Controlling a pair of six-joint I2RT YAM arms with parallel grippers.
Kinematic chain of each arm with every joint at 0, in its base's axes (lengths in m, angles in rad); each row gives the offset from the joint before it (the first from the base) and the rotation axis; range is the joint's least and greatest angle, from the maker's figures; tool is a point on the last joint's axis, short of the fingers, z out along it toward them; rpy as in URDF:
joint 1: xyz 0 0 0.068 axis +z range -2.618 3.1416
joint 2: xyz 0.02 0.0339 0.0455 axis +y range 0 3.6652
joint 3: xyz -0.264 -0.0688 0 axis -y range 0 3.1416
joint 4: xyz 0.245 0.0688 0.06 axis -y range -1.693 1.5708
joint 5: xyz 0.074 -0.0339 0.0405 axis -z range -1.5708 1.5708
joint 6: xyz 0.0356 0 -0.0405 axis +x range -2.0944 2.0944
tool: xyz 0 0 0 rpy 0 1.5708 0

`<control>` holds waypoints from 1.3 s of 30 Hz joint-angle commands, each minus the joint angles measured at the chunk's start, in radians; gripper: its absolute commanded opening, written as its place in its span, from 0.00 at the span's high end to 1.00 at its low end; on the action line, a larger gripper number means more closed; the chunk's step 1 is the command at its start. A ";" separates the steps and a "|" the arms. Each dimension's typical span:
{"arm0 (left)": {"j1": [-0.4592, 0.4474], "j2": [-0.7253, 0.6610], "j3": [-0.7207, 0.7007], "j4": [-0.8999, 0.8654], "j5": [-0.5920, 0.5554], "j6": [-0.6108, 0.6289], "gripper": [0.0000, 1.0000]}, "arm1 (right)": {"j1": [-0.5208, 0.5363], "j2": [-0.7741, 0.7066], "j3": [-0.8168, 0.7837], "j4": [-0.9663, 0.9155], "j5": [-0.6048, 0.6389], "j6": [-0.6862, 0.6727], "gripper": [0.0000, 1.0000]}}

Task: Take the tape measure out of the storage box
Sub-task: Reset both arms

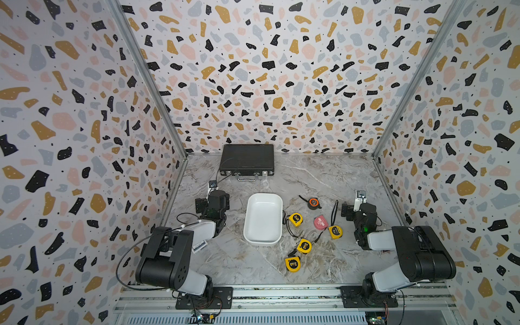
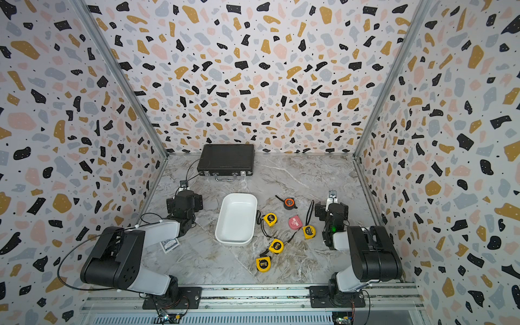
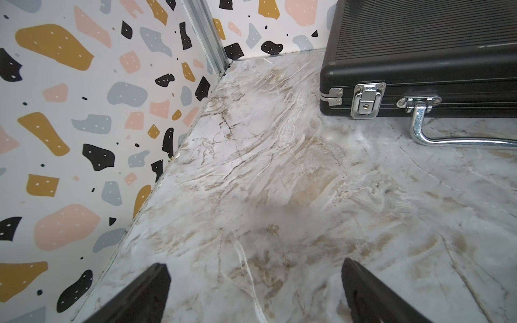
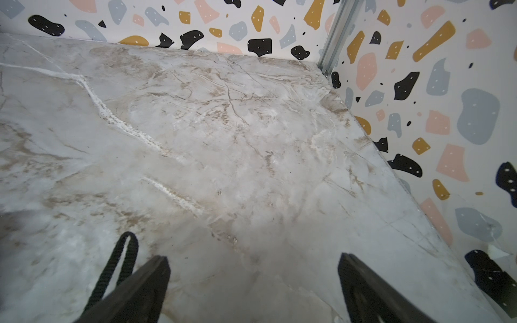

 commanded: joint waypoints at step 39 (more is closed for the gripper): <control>0.011 -0.028 -0.018 0.036 0.041 0.011 0.00 | 0.002 -0.005 0.012 0.018 0.031 0.018 0.01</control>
